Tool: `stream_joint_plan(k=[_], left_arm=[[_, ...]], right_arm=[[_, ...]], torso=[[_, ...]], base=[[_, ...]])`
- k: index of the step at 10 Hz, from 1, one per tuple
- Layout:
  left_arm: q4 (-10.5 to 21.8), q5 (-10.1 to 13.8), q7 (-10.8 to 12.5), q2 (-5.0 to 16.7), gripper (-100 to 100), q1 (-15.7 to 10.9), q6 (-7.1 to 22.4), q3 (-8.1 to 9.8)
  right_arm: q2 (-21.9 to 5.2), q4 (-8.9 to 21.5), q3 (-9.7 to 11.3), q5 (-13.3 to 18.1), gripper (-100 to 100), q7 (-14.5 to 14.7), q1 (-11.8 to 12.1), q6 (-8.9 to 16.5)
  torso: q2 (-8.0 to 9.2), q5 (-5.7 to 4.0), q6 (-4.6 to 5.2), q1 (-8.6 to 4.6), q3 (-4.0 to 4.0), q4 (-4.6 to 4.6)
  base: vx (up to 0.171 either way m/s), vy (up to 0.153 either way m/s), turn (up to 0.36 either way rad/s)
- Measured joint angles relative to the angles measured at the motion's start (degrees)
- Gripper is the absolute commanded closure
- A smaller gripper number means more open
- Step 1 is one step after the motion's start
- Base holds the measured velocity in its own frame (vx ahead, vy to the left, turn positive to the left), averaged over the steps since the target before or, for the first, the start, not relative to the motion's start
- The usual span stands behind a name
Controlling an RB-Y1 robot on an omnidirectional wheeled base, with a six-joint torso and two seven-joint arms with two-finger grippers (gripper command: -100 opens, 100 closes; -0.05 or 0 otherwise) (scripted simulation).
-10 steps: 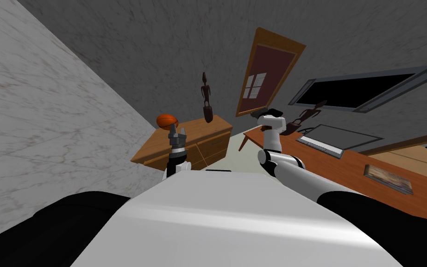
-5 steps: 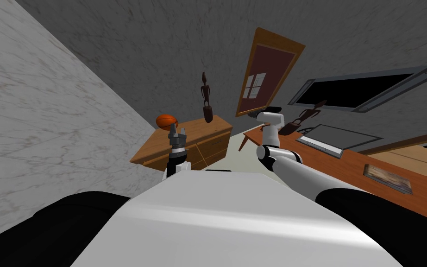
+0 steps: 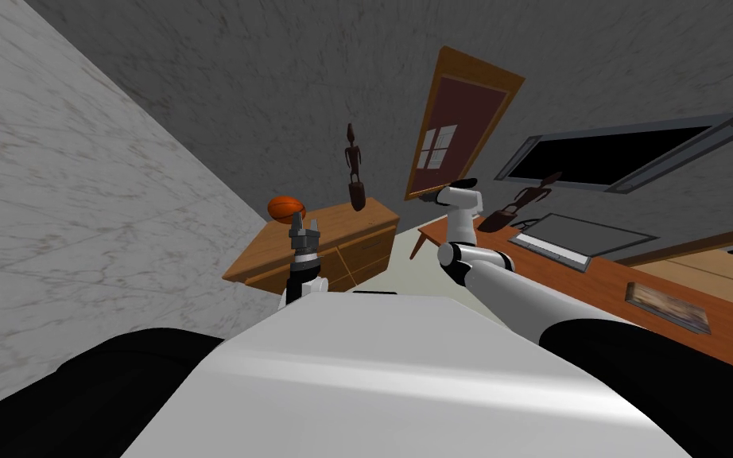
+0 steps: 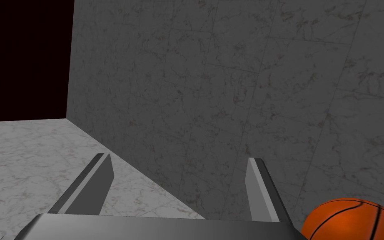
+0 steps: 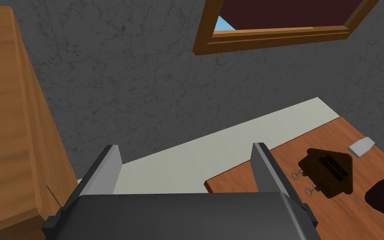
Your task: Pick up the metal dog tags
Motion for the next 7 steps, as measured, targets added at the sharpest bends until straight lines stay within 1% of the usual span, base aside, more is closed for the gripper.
stream_joint_plan(k=[1, 2, 3, 4, 5, 6, 7], left_arm=[[0.00, 0.00, 0.00, 0.00, 0, 0.00, 0.00, 0.00], [0.00, 0.00, 0.00, 0.00, 0, 0.00, 0.00, 0.00], [0.00, 0.00, 0.00, 0.00, 0, 0.00, 0.00, 0.00], [0.00, 0.00, 0.00, 0.00, 0, 0.00, 0.00, 0.00], [0.00, 0.00, 0.00, 0.00, 0, 0.00, 0.00, 0.00], [0.00, 0.00, 0.00, 0.00, 0, 0.00, 0.00, 0.00], [0.00, 0.00, 0.00, 0.00, 0, 0.00, 0.00, 0.00]], right_arm=[[-0.24, 2.71, -0.24, -0.82, -100, -0.89, -2.03, 1.03], [-0.09, 4.36, -0.34, -1.01, -100, -1.83, -3.24, 2.28], [0.10, 3.93, -0.40, -1.02, -100, -2.32, -3.20, 4.01], [0.25, 5.73, -0.55, -1.32, -100, -3.60, -5.07, 5.71], [0.59, 7.37, -0.54, -1.35, -100, -4.69, -6.20, 7.09], [0.70, 7.48, -0.58, -1.41, -100, -5.11, -6.37, 8.54], [0.91, 9.62, -0.69, -1.75, -100, -6.25, -8.28, 9.87]], torso=[[-0.02, 0.01, -0.01, 0.01, -0.01, 0.00], [-0.02, 0.00, -0.01, 0.02, -0.01, -0.01], [0.00, 0.00, 0.01, 0.00, 0.00, 0.00], [-0.01, 0.02, -0.02, 0.03, 0.00, 0.00], [-0.02, 0.01, -0.01, 0.04, -0.01, -0.01], [0.00, 0.00, 0.01, 0.01, 0.00, 0.00], [-0.02, 0.02, -0.02, 0.04, -0.01, 0.00]], base=[[0.012, 0.006, 0.006], [0.006, 0.005, 0.002], [0.010, 0.008, 0.005], [0.012, 0.008, 0.012], [0.007, 0.005, 0.004], [0.013, 0.008, 0.015], [0.015, 0.008, 0.018]])
